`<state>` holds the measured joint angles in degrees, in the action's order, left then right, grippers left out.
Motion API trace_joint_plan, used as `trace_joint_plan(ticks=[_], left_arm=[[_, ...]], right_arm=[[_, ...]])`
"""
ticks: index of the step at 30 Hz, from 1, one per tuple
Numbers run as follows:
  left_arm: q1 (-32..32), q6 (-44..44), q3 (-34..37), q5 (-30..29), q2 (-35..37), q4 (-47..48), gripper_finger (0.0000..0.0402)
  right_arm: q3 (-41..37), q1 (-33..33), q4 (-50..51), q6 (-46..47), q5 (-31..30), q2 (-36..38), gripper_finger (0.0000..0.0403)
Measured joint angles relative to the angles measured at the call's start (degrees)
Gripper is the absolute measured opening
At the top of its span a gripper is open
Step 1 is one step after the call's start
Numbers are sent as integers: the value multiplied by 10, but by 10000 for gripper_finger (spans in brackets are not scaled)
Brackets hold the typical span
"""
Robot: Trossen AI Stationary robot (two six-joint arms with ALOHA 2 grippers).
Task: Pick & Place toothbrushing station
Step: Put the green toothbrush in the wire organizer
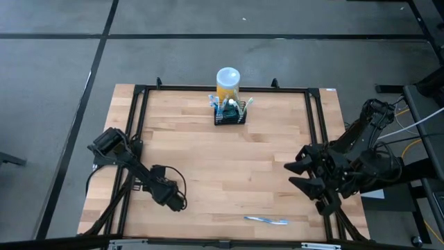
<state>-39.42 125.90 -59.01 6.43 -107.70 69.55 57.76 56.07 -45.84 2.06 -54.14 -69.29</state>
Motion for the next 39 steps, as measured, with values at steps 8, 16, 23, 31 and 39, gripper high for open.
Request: trace_joint_plan(ticks=[8,16,23,31,39], left_arm=[[21,-5,6,-74,8,-28,86],[49,-61,5,-288,49,-100,86],[72,-283,4,-391,80,-273,86],[77,-56,-16,-293,85,-85,105],[109,-61,-17,-288,85,-130,163]], right_arm=[[11,0,-4,-15,-9,0,200],[47,0,3,-85,-9,0,200],[54,0,6,-105,-20,0,200],[54,0,5,-106,-20,0,201],[54,0,5,-116,-20,0,201]])
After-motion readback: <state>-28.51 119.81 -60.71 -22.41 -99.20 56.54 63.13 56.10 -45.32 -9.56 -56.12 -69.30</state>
